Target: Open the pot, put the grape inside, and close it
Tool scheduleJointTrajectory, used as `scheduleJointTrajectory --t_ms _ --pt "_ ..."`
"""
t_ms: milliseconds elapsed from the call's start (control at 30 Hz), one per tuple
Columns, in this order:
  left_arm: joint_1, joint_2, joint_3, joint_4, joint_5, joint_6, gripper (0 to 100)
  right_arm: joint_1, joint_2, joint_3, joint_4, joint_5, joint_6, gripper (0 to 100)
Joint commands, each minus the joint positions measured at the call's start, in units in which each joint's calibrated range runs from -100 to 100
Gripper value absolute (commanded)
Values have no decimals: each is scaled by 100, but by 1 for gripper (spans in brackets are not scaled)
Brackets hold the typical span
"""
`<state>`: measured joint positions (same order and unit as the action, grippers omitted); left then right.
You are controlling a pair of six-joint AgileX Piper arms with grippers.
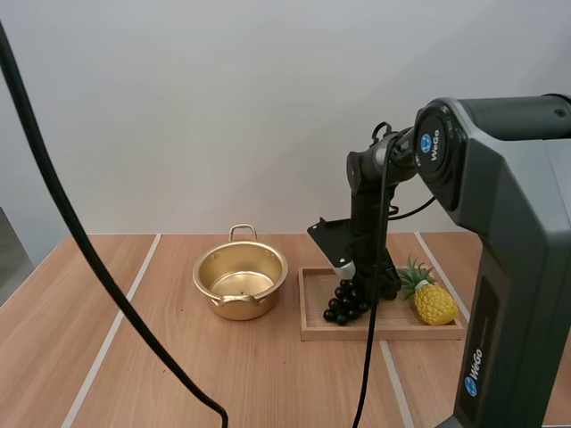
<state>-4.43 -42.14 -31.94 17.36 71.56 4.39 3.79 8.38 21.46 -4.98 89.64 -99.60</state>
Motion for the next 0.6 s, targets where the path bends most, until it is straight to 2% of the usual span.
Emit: scheduleJointTrajectory --t_ms 0,200,367,433,567 --pt "-32 20 -23 65 -58 -55 0 0 -401 16 -71 141 -40 0" --pt "-32 20 -23 65 -58 -55 0 0 -1211 16 72 141 -40 0" --pt "-32 18 -23 65 -246 -55 0 0 -1822 16 855 141 -40 0" --pt "-32 18 -23 65 -415 -55 0 0 -2050 16 1110 141 165 0" --pt "-32 18 -23 52 -460 -55 0 54 -2544 16 1316 60 260 0"
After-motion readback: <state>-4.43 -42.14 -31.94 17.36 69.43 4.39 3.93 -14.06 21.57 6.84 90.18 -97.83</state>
